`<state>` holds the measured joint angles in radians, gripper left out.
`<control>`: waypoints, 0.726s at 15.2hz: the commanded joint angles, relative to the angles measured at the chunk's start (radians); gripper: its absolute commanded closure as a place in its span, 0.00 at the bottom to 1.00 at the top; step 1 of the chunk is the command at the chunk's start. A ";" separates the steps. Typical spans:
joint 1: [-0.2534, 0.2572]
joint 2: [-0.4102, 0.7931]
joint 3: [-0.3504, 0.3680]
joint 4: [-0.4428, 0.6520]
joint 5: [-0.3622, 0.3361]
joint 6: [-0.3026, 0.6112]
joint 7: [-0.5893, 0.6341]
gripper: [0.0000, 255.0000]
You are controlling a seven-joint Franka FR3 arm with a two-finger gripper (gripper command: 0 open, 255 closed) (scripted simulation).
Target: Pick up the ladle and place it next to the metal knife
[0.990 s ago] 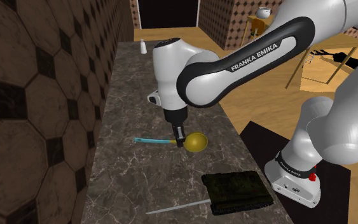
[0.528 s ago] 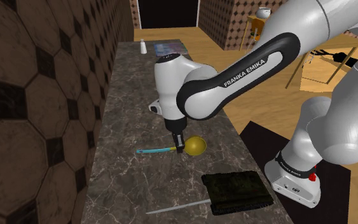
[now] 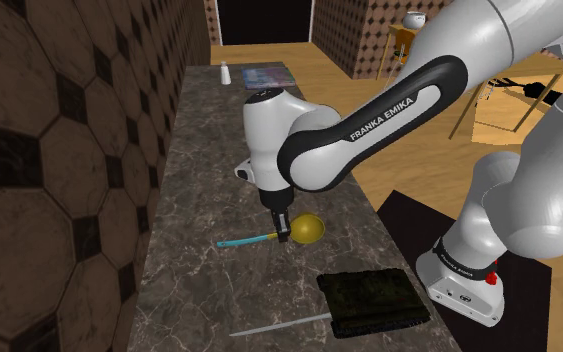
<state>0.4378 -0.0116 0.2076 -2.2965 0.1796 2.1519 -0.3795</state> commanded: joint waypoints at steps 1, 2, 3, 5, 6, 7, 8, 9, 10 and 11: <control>0.000 0.000 0.000 0.000 0.000 0.000 0.000 0.00; 0.000 0.000 0.000 0.000 0.000 0.000 0.000 0.00; 0.000 0.000 0.000 0.000 0.000 0.000 0.000 0.00; 0.000 0.000 0.000 0.000 0.000 0.000 0.000 0.00; 0.000 0.000 0.000 0.000 0.000 0.000 0.000 0.00; -0.003 -0.014 -0.003 0.020 -0.001 -0.035 0.000 0.00; -0.005 -0.028 -0.006 0.041 -0.003 -0.069 0.000 0.00; -0.008 -0.040 -0.009 0.063 -0.004 -0.104 0.000 0.00; -0.010 -0.048 -0.011 0.081 -0.006 -0.130 0.000 0.00; -0.010 -0.048 -0.011 0.081 -0.006 -0.130 0.000 0.00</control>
<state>0.4284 -0.0557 0.1974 -2.2239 0.1744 2.0355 -0.3798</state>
